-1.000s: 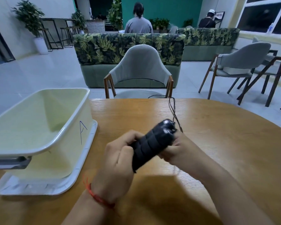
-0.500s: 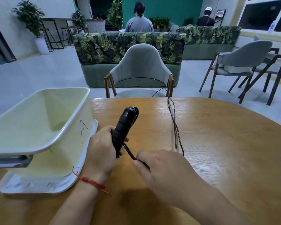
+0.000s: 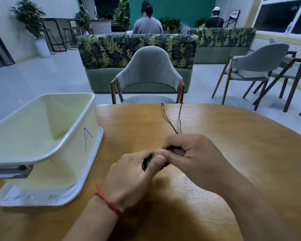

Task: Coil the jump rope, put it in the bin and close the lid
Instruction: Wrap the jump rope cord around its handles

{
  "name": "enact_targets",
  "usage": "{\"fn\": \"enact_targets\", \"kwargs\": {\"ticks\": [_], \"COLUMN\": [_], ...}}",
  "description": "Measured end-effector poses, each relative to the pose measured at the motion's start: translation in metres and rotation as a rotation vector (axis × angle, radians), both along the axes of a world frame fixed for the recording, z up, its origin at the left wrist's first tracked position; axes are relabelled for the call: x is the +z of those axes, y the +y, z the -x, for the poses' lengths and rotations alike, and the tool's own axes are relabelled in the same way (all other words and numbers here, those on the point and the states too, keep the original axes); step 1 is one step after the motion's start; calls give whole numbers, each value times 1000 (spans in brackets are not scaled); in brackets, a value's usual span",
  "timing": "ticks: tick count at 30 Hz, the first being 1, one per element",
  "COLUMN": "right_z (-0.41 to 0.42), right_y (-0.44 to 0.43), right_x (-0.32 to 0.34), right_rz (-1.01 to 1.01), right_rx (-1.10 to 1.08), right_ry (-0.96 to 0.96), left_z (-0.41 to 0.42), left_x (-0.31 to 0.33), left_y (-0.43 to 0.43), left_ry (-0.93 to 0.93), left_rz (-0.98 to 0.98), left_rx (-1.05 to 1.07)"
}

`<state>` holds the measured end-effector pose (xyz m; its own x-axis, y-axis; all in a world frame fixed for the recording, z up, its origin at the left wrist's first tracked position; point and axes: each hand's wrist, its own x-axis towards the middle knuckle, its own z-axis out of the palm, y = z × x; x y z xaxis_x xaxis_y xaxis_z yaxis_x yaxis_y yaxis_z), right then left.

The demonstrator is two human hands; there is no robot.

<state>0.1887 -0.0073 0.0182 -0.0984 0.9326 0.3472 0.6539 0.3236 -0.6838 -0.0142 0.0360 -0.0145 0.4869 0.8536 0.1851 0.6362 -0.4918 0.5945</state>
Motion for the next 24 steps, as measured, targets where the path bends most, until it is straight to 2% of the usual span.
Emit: {"fn": "enact_targets", "kwargs": {"ticks": [3,5,10,17,22,24], "right_z": [-10,-11,-9,-32,-34,-26], "right_y": [2,3,8,23,24,27], "right_x": [2,3,7,-4,-17,-23], "right_rz": [81,174,297,316,560,560], "right_rx": [41,99,229,234,397,359], "right_ry": [101,160,105,389,655,645], "left_z": [-5,-7,-8,-3,0,1], "left_x": [0,-4,-9,-8,-10,-11], "left_y": [-5,-7,-11,-10,-11,-9], "left_ry": [137,139,72,-240,-426,-517], "left_rz": [-139,-182,-210,-105,-85,-90], "left_rx": [-24,-82,-197,-279,-371,-322]}}
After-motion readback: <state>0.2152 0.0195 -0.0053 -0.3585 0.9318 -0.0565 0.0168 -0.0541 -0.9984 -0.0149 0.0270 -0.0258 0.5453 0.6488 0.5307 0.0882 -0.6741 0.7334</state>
